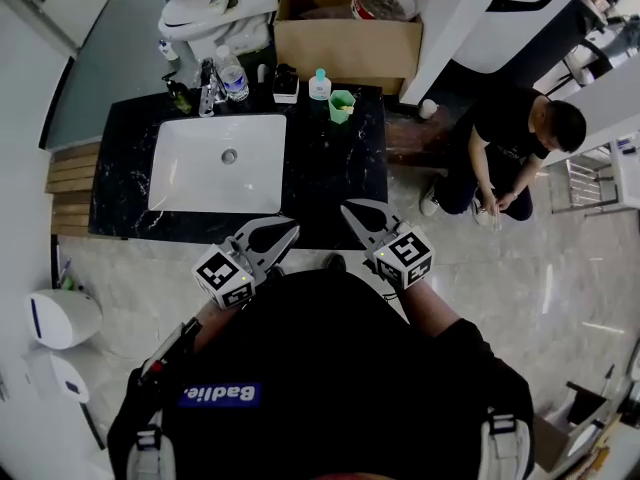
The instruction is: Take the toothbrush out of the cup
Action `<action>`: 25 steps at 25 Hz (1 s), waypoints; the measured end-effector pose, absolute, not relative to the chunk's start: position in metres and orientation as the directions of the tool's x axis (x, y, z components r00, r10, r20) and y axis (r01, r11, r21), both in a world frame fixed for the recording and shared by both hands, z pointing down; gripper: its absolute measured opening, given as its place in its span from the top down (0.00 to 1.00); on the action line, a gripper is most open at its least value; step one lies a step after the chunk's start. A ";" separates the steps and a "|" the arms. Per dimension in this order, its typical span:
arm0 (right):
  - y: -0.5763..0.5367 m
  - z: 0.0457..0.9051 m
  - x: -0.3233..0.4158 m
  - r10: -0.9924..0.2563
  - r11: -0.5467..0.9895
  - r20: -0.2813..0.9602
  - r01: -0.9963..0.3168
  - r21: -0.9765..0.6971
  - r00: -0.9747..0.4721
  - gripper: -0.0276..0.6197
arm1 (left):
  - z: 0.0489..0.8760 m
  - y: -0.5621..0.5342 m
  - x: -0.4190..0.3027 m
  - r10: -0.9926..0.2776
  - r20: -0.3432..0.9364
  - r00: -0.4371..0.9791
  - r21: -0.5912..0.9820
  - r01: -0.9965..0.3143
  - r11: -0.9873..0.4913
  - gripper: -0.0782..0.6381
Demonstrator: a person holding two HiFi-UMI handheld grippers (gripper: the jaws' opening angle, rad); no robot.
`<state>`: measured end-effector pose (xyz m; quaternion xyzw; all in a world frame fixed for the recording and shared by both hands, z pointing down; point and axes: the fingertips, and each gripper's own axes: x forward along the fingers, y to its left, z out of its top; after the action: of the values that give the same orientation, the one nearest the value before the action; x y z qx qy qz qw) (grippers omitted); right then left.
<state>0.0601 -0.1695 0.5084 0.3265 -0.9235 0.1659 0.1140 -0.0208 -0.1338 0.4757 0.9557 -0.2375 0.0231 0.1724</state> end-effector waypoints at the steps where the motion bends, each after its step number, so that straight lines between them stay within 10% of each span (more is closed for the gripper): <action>1: -0.174 0.509 0.064 -0.570 0.728 0.322 -0.646 -0.229 -0.756 0.94 | 0.475 -0.136 -0.019 -0.449 0.127 0.885 0.313 -0.465 -0.828 0.88; 25: -0.234 0.551 0.071 -0.546 0.737 0.410 -0.651 -0.181 -0.731 0.94 | 0.479 -0.143 -0.029 -0.544 0.150 0.826 0.296 -0.562 -0.772 0.88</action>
<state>0.0705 -0.2339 0.5513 0.3264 -0.9168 0.1584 0.1669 -0.0293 -0.1431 0.4790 0.9410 -0.2938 0.0279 0.1658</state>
